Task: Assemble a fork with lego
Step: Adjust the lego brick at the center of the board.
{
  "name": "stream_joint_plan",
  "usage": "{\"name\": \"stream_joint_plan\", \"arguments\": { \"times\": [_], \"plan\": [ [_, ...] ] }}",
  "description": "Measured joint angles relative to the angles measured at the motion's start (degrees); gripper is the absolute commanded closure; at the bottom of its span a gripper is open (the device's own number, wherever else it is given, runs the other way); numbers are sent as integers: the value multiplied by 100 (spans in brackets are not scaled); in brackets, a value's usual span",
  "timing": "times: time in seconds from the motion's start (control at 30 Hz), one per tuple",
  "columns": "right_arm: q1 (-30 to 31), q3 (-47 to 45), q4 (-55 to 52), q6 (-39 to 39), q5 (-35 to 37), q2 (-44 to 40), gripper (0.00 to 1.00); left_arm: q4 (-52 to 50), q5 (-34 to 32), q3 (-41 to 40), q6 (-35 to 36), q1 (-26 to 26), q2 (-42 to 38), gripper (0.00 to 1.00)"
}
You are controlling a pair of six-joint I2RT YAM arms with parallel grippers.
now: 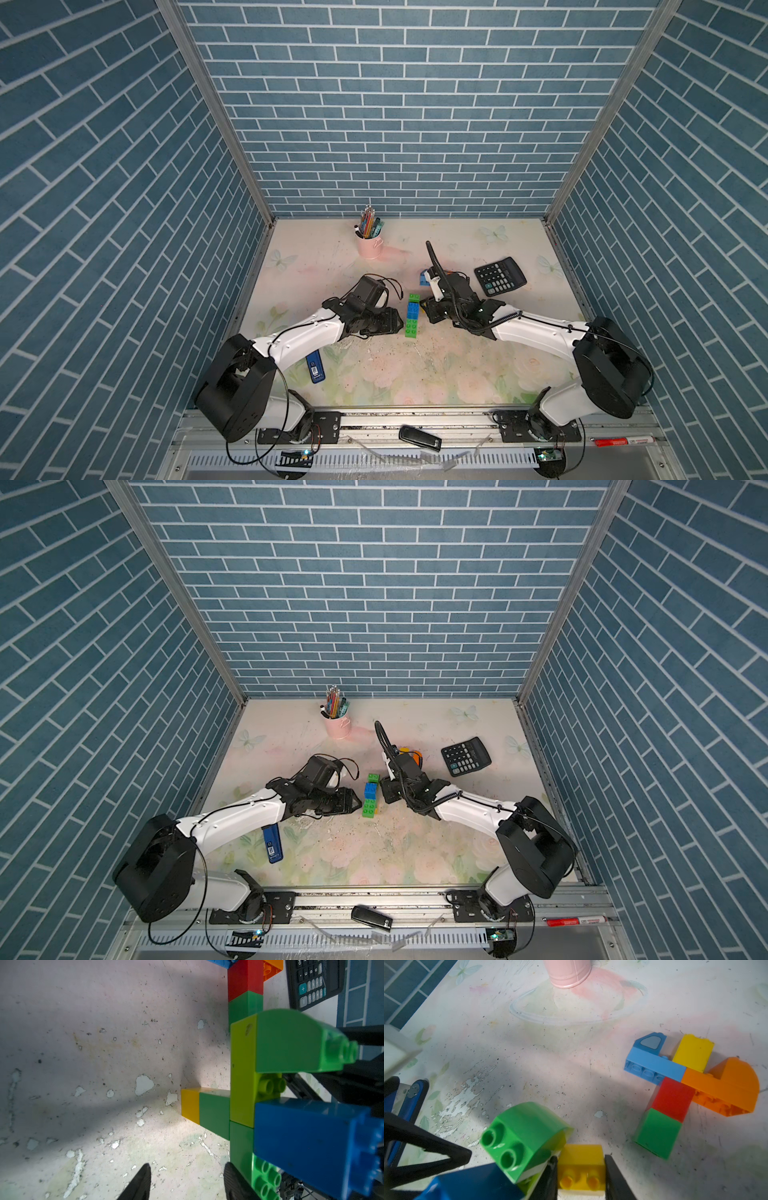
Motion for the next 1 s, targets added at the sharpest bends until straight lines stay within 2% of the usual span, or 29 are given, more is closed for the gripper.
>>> {"name": "stream_joint_plan", "arguments": {
  "times": [0.17, 0.43, 1.0],
  "plan": [
    [-133, 55, -13, -280, -302, 33, 100, 129, -52, -103, -160, -118, -31, 41],
    [-341, 236, -26, -643, -831, 168, 100, 308, -155, -131, -374, -286, -31, 35],
    [-490, 767, -153, -1196, -1751, 590, 100, 597, -256, -131, -621, -466, 118, 35]
  ]
}}
